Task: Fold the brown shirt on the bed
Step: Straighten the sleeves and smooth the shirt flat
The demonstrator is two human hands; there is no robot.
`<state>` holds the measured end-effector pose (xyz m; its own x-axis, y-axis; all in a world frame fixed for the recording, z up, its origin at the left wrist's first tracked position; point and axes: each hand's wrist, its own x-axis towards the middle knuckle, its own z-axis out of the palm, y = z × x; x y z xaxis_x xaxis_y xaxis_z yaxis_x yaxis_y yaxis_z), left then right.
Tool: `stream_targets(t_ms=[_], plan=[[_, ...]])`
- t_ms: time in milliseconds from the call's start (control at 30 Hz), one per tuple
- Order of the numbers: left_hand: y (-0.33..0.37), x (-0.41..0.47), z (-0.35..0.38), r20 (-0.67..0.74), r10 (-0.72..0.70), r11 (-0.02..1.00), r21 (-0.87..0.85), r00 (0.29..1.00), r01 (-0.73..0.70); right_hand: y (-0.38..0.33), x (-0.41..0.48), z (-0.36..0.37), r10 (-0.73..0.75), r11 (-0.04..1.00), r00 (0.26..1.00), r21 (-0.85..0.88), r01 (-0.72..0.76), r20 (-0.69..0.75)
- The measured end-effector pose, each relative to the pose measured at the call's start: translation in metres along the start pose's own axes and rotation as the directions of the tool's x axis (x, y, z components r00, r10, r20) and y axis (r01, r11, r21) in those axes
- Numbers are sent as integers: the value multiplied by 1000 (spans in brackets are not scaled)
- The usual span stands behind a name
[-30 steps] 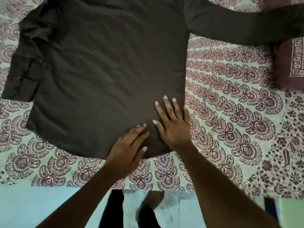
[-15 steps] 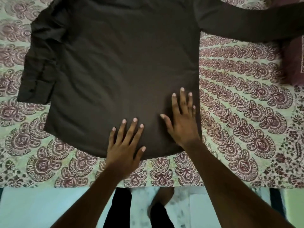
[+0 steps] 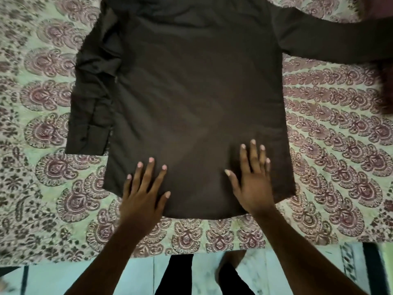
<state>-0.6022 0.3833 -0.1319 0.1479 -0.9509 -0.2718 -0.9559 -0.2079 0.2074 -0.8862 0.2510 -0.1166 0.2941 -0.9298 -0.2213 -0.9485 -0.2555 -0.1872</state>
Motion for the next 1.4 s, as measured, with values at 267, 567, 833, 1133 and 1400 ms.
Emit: stream_targets(t_ms=[267,567,833,1133,1400], plan=[[-21,-2,-31,-43,-25,993,-117,999,20,-134,40,44,-453,886,883,-47,461,120],[-100,62,-43,-32,51,998,50,998,-50,-149,55,31,-671,742,741,-7,671,-18],[-103,55,-59,-162,3,998,-57,987,-12,-186,127,41,-654,748,752,-78,659,79],[-144,171,-87,-137,117,988,119,984,-101,-196,117,40,-837,548,548,16,836,-6],[-143,203,-96,-337,-55,994,72,940,84,-207,211,34,-765,638,641,-70,767,59]])
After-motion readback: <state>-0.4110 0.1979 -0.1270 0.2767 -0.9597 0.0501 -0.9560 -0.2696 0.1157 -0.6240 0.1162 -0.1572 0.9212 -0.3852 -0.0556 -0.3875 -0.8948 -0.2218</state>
